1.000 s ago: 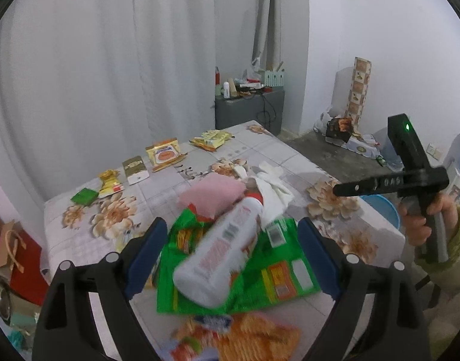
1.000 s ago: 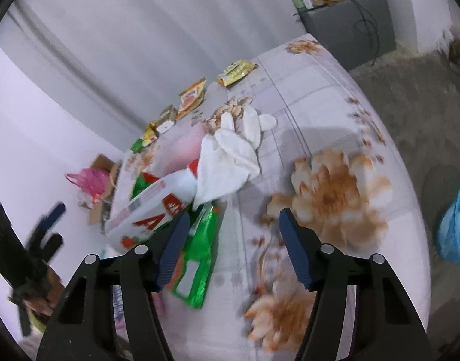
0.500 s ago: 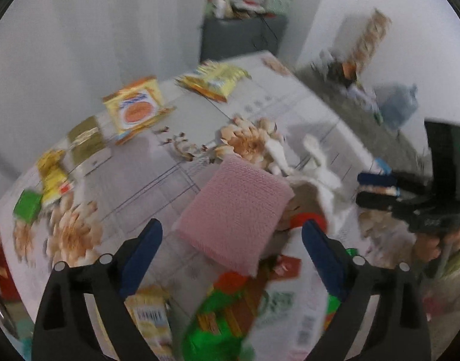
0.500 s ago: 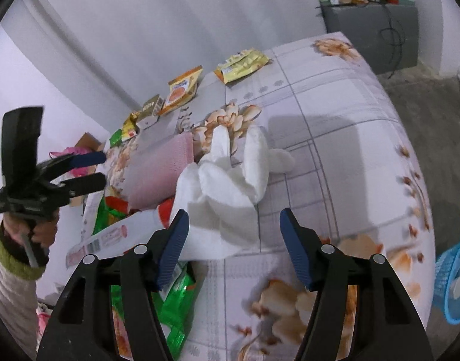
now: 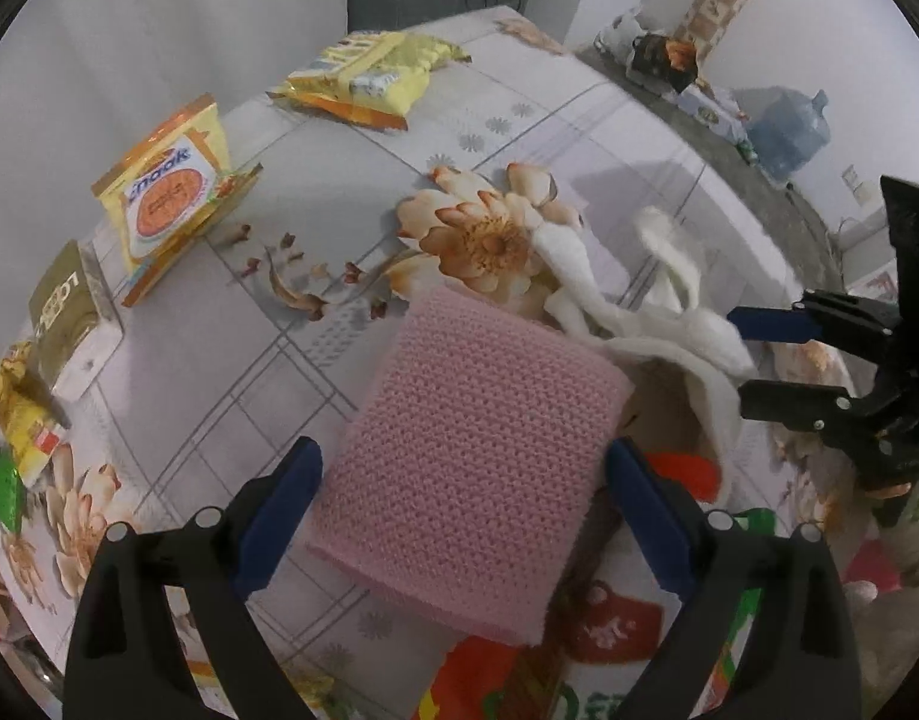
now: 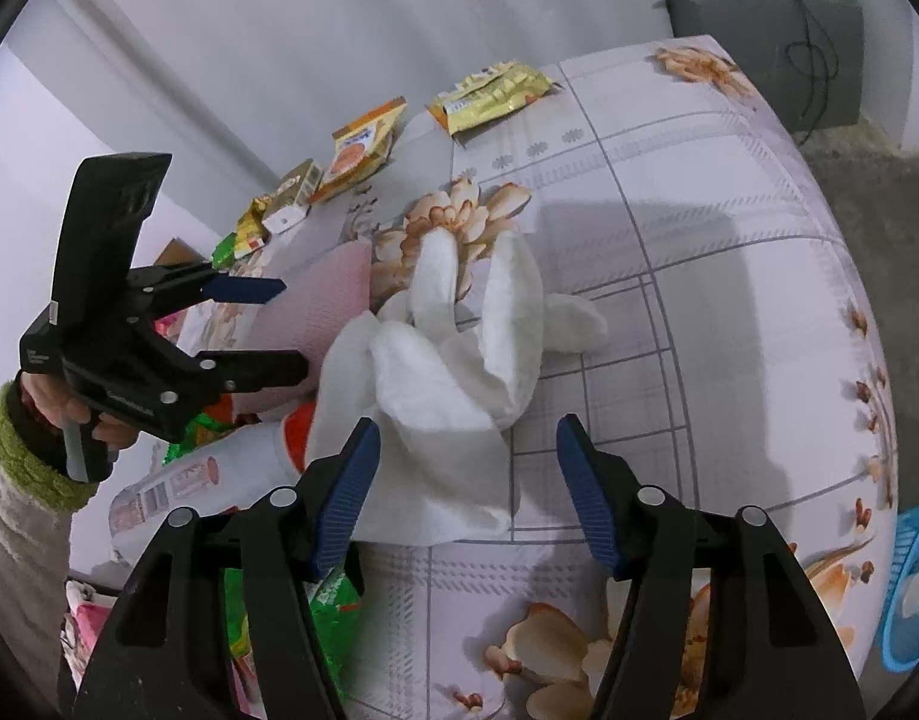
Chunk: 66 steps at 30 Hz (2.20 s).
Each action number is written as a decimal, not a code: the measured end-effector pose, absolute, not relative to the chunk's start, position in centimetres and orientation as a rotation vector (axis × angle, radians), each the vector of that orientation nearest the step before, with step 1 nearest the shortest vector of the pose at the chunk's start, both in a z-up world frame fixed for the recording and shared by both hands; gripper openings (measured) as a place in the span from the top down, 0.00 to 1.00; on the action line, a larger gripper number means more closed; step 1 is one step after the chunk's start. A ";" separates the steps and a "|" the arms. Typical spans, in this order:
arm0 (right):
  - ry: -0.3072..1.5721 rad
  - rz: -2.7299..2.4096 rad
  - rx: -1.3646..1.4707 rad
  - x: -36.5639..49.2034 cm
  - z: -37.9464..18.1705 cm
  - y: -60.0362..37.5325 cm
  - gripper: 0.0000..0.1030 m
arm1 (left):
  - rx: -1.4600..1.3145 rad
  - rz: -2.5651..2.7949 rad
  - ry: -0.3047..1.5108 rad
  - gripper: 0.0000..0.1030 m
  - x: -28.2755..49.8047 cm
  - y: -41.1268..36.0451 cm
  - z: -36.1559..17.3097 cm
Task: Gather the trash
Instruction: 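Grasp the pink knitted pad with the left gripper while the right grasps white tissue, then carry the pad and tissue to the blue wastebasket and open both grippers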
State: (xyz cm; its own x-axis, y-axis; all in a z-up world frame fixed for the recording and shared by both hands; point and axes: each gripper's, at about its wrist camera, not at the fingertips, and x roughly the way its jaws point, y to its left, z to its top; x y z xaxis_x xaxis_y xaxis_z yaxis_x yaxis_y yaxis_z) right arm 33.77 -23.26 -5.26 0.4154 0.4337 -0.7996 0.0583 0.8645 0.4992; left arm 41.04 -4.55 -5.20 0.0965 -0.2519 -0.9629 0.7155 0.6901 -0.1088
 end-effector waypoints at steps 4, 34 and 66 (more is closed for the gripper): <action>1.127 0.241 0.493 34.0 -5.4 -23.2 0.54 | 0.476 -0.740 1.284 0.10 41.2 -5.2 -5.8; 0.976 0.240 0.615 31.5 -0.7 -25.3 0.95 | 0.353 -0.681 1.125 0.17 39.9 -3.7 0.5; 0.710 0.036 0.859 13.0 4.7 -34.3 0.95 | 0.177 -0.926 0.928 0.18 24.6 -11.2 11.0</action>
